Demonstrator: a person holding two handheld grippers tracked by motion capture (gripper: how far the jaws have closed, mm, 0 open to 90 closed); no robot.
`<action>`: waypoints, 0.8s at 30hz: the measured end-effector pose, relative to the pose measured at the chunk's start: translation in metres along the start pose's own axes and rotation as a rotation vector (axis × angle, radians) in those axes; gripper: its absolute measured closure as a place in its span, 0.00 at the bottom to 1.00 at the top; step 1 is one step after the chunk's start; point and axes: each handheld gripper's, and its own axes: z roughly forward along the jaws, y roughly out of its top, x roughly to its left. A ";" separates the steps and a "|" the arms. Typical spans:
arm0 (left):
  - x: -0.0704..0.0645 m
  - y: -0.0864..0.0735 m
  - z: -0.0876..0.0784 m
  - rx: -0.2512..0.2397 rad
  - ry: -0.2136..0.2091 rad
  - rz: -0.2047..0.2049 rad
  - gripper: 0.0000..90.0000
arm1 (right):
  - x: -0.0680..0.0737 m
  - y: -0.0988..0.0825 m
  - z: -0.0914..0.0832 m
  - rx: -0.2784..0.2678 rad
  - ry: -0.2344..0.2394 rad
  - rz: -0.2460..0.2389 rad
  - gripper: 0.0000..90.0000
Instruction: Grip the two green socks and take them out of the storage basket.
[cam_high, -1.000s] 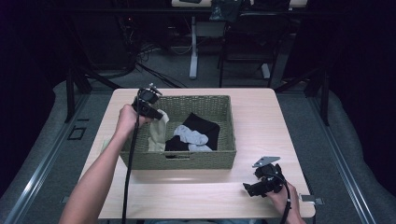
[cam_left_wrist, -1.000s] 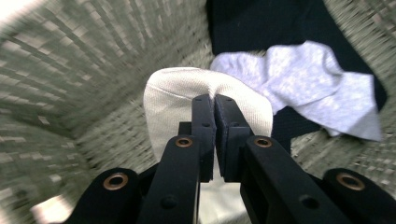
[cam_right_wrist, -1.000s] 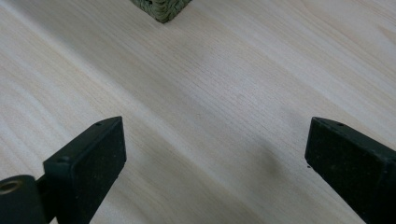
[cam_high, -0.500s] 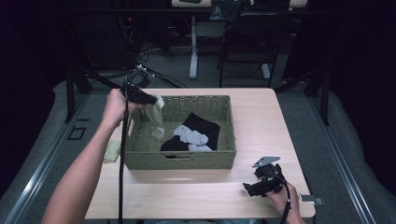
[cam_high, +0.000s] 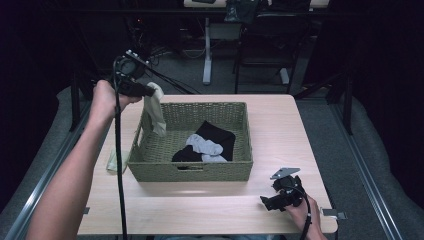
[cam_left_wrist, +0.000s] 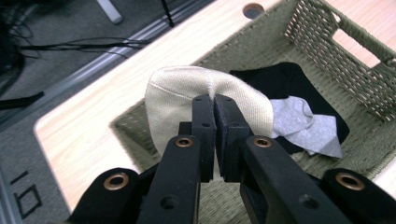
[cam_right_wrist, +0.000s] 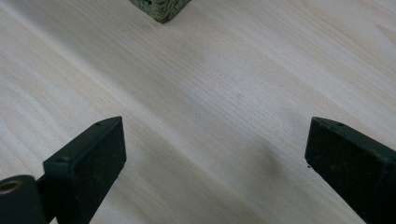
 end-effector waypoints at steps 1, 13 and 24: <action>0.002 -0.001 -0.005 -0.007 0.010 -0.002 0.97 | 0.000 0.000 0.000 0.006 -0.001 -0.004 0.05; 0.035 -0.026 -0.050 -0.040 0.097 -0.066 0.97 | 0.000 0.000 0.001 0.002 -0.008 -0.001 0.05; 0.068 -0.073 -0.043 0.006 0.133 -0.169 0.97 | -0.001 0.000 0.000 0.009 -0.011 0.000 0.05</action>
